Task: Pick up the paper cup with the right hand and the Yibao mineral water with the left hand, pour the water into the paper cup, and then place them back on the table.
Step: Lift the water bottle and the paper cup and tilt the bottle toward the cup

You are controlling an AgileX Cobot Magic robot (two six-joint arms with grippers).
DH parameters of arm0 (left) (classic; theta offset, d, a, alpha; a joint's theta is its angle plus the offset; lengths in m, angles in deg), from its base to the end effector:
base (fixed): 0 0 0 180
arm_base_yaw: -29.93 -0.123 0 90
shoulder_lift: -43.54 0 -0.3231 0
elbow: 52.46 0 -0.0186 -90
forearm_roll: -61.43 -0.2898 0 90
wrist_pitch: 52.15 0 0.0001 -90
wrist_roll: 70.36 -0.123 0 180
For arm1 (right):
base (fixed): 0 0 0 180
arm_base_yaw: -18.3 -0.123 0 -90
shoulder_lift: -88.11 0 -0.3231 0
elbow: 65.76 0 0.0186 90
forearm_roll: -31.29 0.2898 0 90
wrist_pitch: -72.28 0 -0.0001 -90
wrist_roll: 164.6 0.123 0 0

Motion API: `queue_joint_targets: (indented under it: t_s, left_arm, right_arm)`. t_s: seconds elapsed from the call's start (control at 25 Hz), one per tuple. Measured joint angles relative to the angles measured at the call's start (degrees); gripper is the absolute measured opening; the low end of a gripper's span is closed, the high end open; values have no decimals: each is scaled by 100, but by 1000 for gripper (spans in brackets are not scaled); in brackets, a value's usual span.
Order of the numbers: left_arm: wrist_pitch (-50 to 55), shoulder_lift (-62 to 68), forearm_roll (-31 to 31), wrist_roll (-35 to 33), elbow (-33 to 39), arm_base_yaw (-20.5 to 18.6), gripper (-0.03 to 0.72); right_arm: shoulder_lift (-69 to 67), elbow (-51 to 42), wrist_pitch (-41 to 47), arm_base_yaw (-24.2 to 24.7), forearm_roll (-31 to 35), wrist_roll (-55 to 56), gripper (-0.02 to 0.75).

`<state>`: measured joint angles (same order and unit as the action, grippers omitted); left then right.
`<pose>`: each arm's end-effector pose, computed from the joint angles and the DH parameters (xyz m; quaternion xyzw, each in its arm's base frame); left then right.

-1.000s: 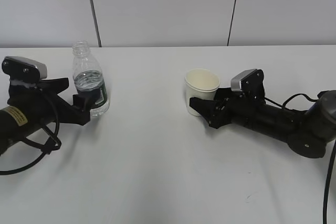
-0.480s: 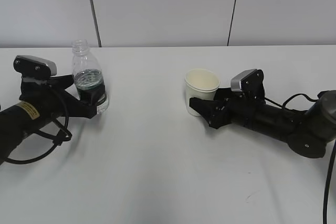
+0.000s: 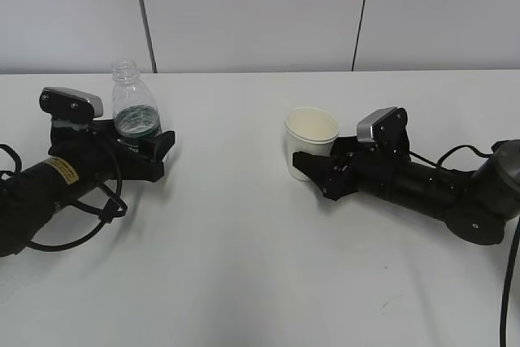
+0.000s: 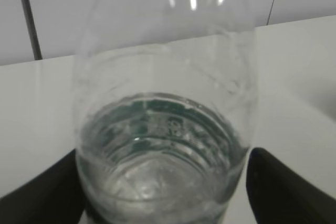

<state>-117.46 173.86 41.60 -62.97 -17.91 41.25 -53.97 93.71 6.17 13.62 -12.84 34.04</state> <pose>0.4020 -0.1191 0.0722 0.1816 0.7464 -0.1754 0.6158 0.4433 0.1148 0.0271 -0.2557 0.7279 0.2765 0.5731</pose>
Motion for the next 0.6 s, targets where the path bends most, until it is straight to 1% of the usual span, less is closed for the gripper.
queue_joint_targets:
  t_s: [0.08,0.28,0.36,0.44,0.6]
  left_arm:
    - [0,0,7,0,0,14,527]
    - [0,0,65,1,0,14,407]
    - [5,0,47,1,0,14,374]
    - [5,0,31,1,0,14,356]
    - [5,0,-24,6,0,14,348]
  right_arm:
    - [0,0,0,0,-12,10,540]
    - [0,0,0,0,-99,54,540]
    - [23,0,0,0,-171,97,540]
    - [89,0,30,0,-306,164,540]
    - [315,0,155,0,-698,389,540]
